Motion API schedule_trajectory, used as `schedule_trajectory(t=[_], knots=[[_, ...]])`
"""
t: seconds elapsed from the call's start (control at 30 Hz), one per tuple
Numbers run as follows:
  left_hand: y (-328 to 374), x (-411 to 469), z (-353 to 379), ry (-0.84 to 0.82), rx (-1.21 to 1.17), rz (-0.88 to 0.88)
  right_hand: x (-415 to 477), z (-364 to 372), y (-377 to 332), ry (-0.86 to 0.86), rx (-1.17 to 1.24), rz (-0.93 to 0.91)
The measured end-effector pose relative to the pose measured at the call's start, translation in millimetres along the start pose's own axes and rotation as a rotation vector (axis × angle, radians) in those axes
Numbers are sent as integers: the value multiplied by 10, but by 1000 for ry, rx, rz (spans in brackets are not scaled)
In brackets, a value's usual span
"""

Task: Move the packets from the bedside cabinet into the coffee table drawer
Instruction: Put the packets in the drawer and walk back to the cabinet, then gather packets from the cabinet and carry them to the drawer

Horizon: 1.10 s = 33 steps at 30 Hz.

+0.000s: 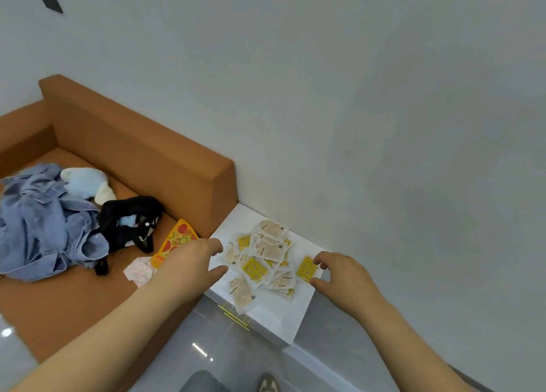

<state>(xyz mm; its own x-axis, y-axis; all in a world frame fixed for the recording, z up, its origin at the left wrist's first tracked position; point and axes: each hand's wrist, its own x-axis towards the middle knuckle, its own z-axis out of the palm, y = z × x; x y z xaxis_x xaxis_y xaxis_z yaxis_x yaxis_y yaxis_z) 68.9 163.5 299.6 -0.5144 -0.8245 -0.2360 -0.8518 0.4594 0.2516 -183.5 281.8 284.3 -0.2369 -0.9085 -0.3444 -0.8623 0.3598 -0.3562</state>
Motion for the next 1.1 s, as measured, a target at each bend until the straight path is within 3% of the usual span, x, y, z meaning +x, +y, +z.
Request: schedule_trajectory(t=[0.2,0.67,1.1], knots=[[-264,865,98,-110,-21,29,562,138,-30,-24,71,125],[-603,2874,605,-449,272,438,1600,803,-210,-33,283,569],[-663,3938,2081,-542,303,548,2479,1832,194,-55,342,650]])
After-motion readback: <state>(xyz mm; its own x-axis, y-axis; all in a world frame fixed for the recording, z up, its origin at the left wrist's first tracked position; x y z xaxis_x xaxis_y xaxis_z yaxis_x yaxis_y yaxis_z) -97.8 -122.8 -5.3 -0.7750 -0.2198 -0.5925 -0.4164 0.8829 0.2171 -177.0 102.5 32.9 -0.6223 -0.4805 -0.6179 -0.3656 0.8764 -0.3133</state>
